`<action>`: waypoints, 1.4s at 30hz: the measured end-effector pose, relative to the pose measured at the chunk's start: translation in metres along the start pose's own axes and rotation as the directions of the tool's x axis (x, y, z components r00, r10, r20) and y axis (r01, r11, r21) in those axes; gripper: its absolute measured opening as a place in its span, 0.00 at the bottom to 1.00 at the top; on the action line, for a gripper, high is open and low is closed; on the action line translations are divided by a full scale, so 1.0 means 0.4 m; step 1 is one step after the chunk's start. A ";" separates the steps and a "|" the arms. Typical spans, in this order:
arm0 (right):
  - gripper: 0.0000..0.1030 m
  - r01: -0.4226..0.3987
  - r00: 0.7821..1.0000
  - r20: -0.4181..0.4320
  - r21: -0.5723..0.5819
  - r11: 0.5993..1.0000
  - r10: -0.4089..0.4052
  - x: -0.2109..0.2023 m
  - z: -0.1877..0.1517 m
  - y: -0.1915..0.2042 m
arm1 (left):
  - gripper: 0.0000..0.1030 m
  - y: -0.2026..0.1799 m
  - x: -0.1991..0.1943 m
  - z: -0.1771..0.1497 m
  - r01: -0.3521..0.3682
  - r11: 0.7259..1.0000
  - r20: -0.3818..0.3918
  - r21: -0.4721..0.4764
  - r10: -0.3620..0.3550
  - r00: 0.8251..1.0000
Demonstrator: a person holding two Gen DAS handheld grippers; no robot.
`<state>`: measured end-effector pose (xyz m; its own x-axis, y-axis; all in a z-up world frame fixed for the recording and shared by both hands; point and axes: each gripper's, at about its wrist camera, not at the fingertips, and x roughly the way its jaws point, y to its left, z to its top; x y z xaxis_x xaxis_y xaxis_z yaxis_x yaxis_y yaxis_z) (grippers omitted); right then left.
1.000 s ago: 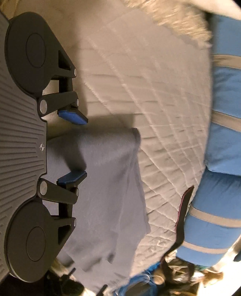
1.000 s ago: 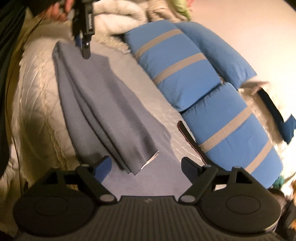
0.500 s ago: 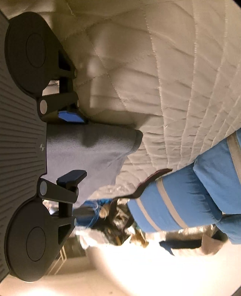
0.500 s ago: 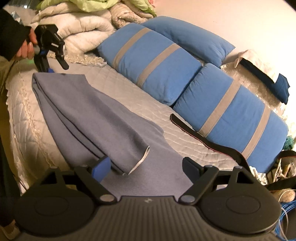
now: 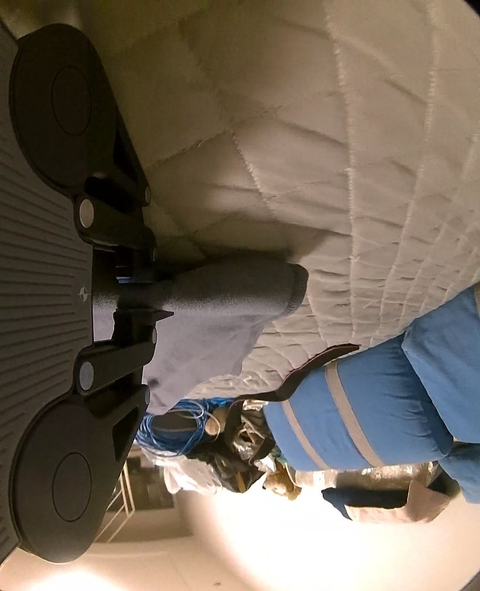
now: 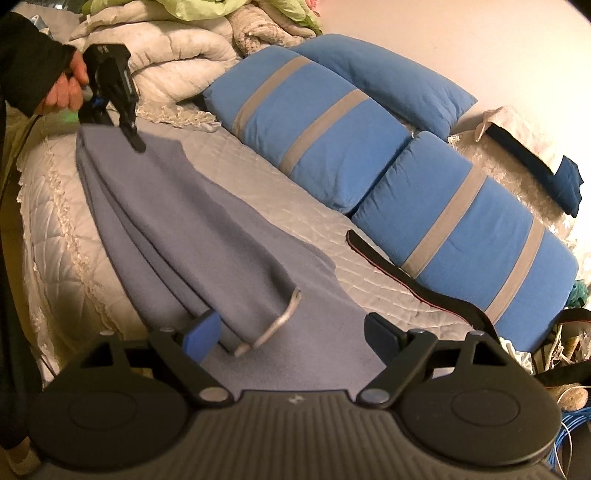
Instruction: Fold clothes
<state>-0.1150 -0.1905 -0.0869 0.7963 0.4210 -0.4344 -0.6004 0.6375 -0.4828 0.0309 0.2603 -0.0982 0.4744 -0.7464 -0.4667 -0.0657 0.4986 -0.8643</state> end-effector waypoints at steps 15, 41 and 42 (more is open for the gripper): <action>0.94 -0.114 0.993 0.016 0.202 0.973 0.113 0.016 -0.009 -0.088 | 0.08 -0.095 -0.289 0.027 -0.318 0.948 0.161 0.018 0.311 0.937; 0.97 -0.032 0.997 0.081 0.303 0.953 0.007 -0.120 -0.074 -0.162 | 0.09 -0.804 -0.018 -0.138 -0.410 0.901 0.235 0.144 0.371 0.898; 0.97 -0.027 0.996 0.084 0.304 0.952 0.001 -0.128 -0.076 -0.163 | 0.09 -0.816 0.013 -0.143 -0.404 0.903 0.227 0.148 0.367 0.902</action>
<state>-0.1188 -0.2734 -0.0563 0.7991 0.4745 -0.3693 -0.5705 0.7922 -0.2166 0.0046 0.0686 0.1708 0.6032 -0.3907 -0.6953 -0.1209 0.8169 -0.5639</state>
